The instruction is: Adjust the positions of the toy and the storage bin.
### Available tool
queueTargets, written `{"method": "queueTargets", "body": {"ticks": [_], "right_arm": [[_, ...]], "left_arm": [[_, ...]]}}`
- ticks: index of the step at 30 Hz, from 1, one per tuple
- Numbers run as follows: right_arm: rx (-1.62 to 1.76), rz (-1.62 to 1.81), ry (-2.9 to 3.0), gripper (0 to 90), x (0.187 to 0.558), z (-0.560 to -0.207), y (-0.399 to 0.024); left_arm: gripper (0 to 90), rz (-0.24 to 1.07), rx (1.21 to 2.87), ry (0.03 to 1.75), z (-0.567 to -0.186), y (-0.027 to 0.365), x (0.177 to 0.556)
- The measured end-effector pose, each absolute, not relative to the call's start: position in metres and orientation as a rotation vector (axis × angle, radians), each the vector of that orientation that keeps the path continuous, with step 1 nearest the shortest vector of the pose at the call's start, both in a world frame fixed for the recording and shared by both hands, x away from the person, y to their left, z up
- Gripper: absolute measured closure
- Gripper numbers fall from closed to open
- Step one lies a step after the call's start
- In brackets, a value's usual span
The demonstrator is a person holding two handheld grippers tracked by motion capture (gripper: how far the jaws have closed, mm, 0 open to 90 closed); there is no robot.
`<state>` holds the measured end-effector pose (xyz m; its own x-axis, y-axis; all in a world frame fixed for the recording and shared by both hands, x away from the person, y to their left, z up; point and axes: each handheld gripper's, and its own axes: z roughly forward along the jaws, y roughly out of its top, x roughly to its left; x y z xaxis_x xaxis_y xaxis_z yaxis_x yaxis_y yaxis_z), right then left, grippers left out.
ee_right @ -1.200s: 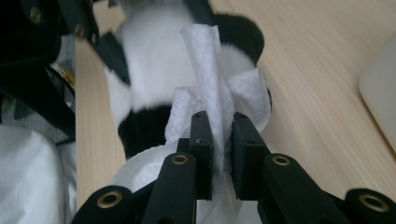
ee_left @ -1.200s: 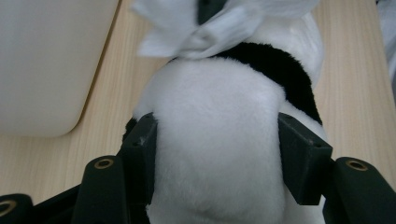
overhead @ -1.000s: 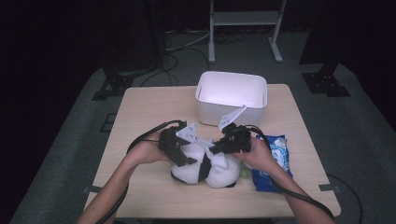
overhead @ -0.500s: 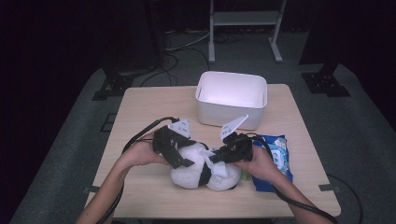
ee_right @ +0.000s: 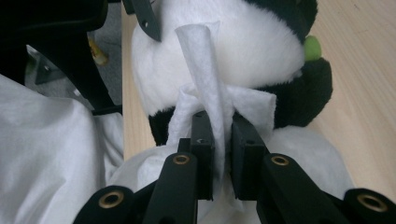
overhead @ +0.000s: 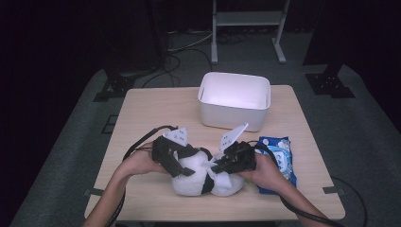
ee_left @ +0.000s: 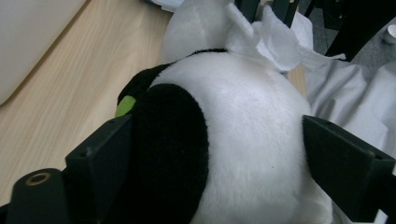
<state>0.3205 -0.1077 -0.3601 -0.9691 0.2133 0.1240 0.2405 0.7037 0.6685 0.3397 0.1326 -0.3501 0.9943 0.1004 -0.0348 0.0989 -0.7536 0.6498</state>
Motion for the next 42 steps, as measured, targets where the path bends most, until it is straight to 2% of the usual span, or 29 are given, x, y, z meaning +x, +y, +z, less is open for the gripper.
{"method": "queueTargets", "body": {"ticks": [7, 15, 42], "right_arm": [[-0.336, -1.165, -2.894, 80.4, 0.323, -0.343, -0.091], [-0.371, -1.133, -2.918, 80.1, 0.333, -0.34, -0.089], [-0.674, -1.139, -2.887, 78.8, 0.328, -0.356, -0.177]], "left_arm": [[13.6, 0.042, 2.404, 0.109, -0.353, 0.138, 0.33], [13.6, 0.068, 2.397, 0.084, -0.354, 0.14, 0.323], [13.4, 0.087, 2.394, 0.035, -0.352, 0.128, 0.328]]}}
